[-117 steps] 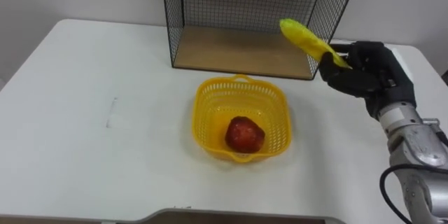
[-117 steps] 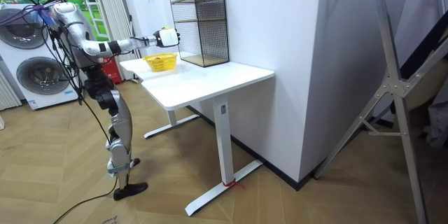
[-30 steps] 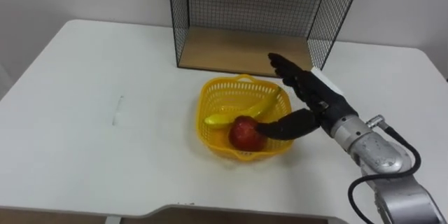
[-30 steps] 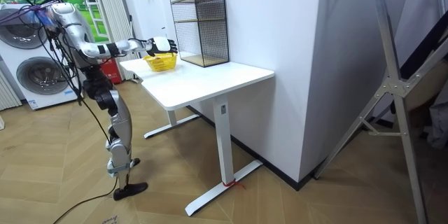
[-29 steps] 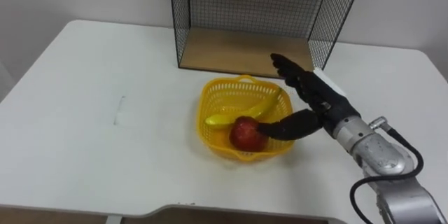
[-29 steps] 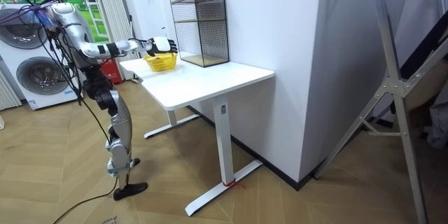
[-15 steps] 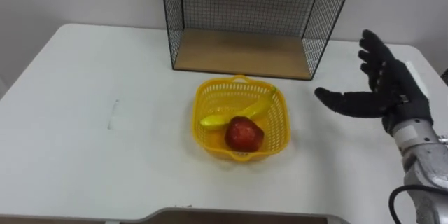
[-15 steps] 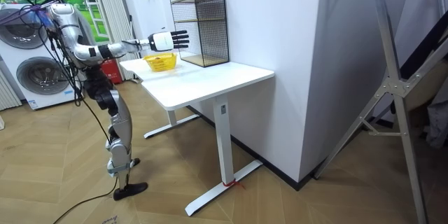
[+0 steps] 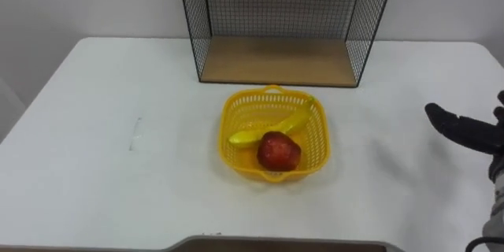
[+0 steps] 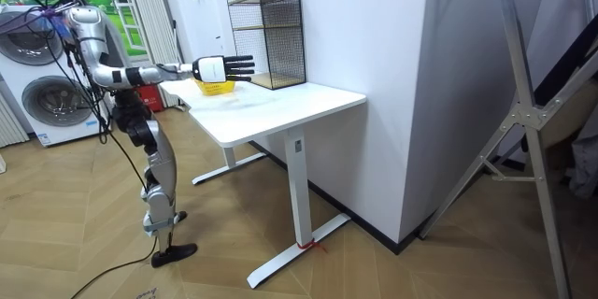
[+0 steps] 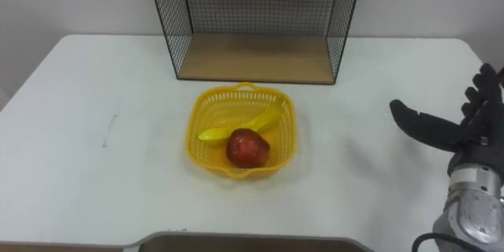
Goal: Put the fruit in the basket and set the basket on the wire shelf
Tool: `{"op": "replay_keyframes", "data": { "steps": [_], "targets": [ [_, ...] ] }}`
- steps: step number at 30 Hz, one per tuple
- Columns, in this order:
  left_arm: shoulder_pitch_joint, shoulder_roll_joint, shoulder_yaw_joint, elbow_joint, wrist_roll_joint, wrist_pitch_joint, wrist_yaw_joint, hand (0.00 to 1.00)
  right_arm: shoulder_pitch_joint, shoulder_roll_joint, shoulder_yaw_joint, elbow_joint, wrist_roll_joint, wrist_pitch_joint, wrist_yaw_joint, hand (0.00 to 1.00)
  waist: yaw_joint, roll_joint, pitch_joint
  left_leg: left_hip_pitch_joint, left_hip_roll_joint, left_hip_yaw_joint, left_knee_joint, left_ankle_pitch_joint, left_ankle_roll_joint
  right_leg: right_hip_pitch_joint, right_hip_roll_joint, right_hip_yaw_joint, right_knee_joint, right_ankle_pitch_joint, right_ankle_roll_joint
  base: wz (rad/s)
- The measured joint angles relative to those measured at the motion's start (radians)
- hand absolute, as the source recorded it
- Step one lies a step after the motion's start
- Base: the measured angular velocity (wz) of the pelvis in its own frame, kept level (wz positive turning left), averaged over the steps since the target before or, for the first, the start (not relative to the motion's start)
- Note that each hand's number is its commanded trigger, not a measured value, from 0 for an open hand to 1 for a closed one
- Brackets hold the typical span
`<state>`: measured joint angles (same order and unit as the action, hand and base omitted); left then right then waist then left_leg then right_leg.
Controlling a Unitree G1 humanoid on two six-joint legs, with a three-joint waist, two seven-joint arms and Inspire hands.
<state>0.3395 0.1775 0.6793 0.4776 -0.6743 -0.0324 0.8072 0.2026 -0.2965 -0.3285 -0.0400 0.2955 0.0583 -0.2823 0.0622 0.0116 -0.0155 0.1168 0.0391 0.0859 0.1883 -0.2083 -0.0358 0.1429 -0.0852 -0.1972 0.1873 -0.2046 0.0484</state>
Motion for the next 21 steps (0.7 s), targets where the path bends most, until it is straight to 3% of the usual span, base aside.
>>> {"op": "replay_keyframes", "data": {
  "steps": [4,7,14,21],
  "targets": [
    [-0.01,0.005,0.028,-0.167,0.147,-0.025,0.14,0.0,0.027,-0.001,-0.01,-0.015,0.0,0.0,-0.027,0.0,0.008,-0.007,0.001,-0.001,-0.001,-0.004,0.0,0.0,0.0,-0.001,0.0,0.0,-0.001,0.0,0.001,0.0],
    [-0.036,0.008,0.026,-0.247,0.248,-0.034,0.194,0.0,0.038,-0.001,-0.013,-0.004,-0.027,0.0,-0.042,0.0,0.018,-0.006,0.0011,-0.004,-0.001,-0.005,0.002,0.0,0.0,-0.002,0.0,0.0,-0.003,0.0,0.001,0.0],
    [-0.048,0.031,0.031,-0.469,0.375,-0.034,0.233,0.0,0.05,-0.001,-0.025,-0.006,-0.03,0.0,-0.043,0.0,0.024,-0.006,0.0026,-0.002,-0.001,-0.006,0.001,0.0,0.0,0.004,0.001,-0.001,-0.012,0.0,0.001,0.0],
    [-0.041,0.042,0.018,-0.568,0.458,-0.04,0.229,0.0,0.055,0.0,-0.038,-0.006,-0.027,-0.001,-0.029,0.0,0.015,0.006,0.0039,0.002,-0.002,-0.014,0.003,-0.001,0.001,0.019,0.001,-0.012,-0.018,0.0,0.001,0.04]
  ]
}}
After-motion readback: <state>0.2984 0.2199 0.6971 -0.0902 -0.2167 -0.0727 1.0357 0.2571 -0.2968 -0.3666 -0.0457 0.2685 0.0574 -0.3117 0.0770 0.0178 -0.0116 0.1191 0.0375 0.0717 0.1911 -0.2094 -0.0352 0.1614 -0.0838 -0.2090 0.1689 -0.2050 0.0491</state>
